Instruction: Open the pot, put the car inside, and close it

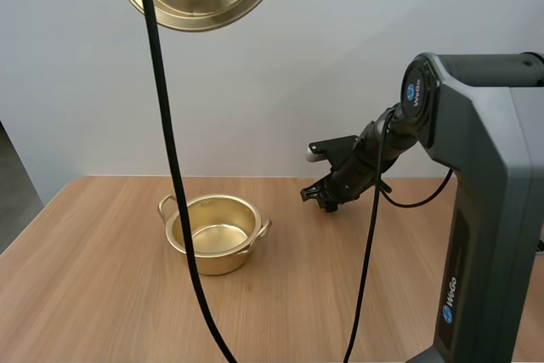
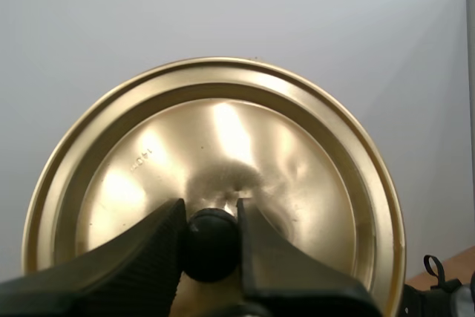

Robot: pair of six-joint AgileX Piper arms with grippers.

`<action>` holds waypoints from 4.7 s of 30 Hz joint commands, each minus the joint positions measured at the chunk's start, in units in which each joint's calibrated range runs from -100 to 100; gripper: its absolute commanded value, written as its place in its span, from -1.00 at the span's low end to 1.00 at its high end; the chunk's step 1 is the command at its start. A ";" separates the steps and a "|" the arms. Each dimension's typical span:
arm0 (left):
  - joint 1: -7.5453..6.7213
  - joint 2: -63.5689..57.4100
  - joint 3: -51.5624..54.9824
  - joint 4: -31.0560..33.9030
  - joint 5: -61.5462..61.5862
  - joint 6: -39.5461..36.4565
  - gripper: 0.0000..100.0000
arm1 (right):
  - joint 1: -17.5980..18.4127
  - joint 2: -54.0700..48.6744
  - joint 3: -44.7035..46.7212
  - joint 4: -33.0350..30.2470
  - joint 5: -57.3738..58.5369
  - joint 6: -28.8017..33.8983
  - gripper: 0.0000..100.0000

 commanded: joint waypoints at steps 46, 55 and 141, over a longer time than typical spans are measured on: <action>0.00 4.07 1.98 8.79 3.04 0.56 -1.00 | 10.98 -16.16 5.39 24.92 29.85 -28.05 -1.00; -0.23 20.64 8.98 11.98 20.74 9.58 -1.00 | -2.67 -32.90 7.20 24.90 30.71 -22.56 -1.00; 11.64 -15.75 55.68 -8.52 -30.17 19.20 1.00 | -20.13 -62.98 31.29 47.87 25.41 -42.76 -1.00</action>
